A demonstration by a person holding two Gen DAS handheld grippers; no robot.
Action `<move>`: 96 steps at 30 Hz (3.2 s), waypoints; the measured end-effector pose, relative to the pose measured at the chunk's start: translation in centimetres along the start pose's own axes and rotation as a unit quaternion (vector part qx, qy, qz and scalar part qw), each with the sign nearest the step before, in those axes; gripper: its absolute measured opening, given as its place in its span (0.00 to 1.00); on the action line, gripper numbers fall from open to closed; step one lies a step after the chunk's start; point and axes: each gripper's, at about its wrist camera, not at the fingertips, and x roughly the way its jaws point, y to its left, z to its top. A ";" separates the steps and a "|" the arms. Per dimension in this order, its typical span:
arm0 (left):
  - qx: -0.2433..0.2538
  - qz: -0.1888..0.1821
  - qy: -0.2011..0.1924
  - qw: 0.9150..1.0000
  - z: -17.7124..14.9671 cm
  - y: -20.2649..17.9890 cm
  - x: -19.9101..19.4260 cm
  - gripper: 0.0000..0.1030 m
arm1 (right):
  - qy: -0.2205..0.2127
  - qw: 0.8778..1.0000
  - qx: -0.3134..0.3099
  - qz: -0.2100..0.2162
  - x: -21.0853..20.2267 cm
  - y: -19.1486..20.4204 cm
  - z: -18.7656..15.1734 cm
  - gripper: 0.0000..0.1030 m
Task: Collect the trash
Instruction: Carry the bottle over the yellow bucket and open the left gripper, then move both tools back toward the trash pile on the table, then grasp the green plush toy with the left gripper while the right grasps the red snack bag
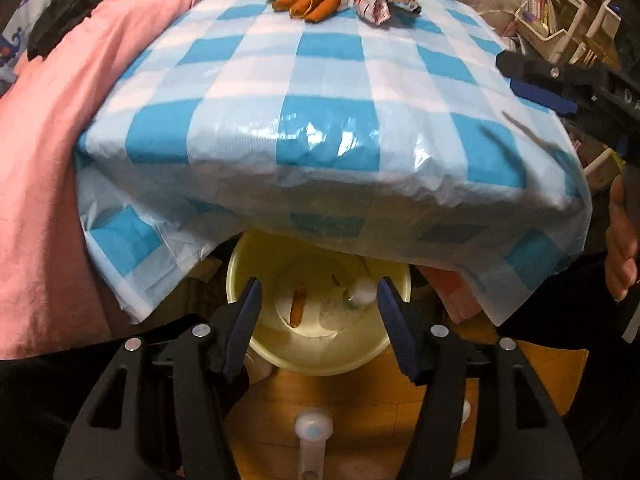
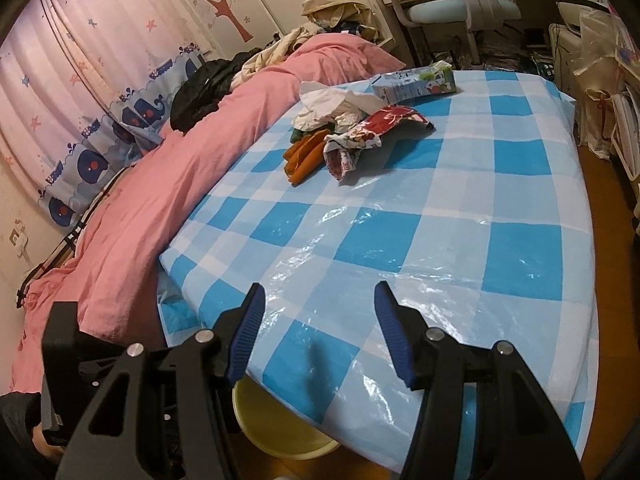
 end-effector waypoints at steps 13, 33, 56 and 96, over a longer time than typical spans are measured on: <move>0.007 -0.048 -0.075 0.996 -0.2 0.3 -7.7 0.65 | -0.036 0.999 0.011 0.020 -6.3 3.1 -5.4 0.54; 0.035 -0.058 -0.120 0.990 -2.4 -0.6 -15.4 0.73 | -0.047 0.994 0.017 0.099 -8.0 7.3 -8.4 0.55; -0.001 -0.064 -0.128 0.990 14.7 2.1 -4.6 0.79 | -0.026 1.000 0.007 -0.007 -2.1 -0.4 4.2 0.63; -0.007 -0.035 -0.103 0.994 32.3 5.7 10.6 0.78 | 0.022 0.973 0.210 0.096 10.0 -9.6 11.9 0.38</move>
